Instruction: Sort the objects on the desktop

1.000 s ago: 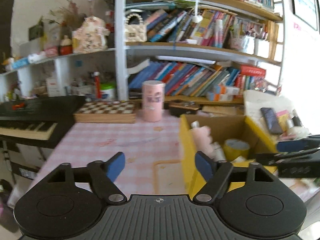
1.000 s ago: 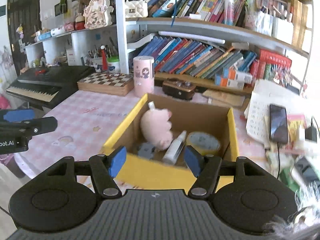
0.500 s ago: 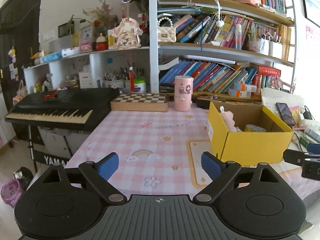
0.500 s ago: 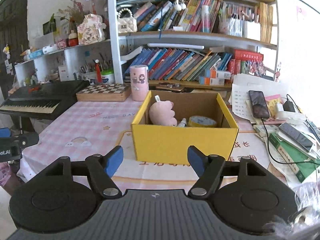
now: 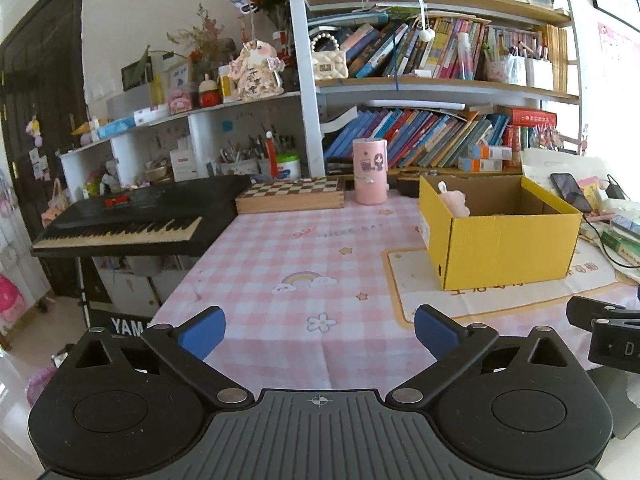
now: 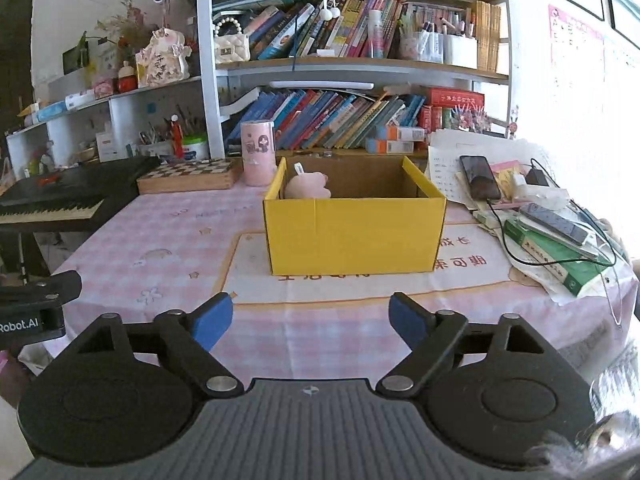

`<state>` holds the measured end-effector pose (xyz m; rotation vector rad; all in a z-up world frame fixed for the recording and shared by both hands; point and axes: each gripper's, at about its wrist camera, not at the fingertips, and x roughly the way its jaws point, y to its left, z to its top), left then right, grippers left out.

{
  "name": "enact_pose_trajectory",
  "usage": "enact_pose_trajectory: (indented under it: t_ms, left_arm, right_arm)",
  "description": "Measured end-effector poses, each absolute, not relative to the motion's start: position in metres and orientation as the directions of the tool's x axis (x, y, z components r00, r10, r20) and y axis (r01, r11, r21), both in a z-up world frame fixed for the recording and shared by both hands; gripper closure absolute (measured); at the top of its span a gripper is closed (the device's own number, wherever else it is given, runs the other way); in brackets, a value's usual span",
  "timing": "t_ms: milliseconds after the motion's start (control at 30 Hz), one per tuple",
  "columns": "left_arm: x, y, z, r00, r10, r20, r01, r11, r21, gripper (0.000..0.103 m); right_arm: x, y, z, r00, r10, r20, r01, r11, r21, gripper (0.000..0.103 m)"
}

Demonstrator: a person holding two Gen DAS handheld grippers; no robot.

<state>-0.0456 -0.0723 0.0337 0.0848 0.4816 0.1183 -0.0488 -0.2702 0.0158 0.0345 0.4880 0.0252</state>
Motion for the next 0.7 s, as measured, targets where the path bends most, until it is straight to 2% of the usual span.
enact_pose_trajectory:
  t_ms: [200,467,700]
  left_arm:
    - [-0.044,-0.071,0.024,0.845,0.138,-0.517,-0.101,0.99,0.1,0.0]
    - [-0.046,-0.068,0.017,0.82,0.118,-0.56,-0.092,0.993,0.074,0.0]
    - [-0.046,-0.071,0.018,0.818,0.119,-0.562,-0.092,0.993,0.076,0.0]
  right_arm:
    - [-0.051,-0.269,0.01,0.868,0.007,-0.496,0.009,1.0,0.03,0.006]
    - [-0.052,-0.268,0.006,0.853,0.014,-0.522,0.004,0.999,0.032,0.004]
    - [-0.053,-0.269,0.005,0.842,0.026,-0.538,-0.007,0.999,0.037,0.003]
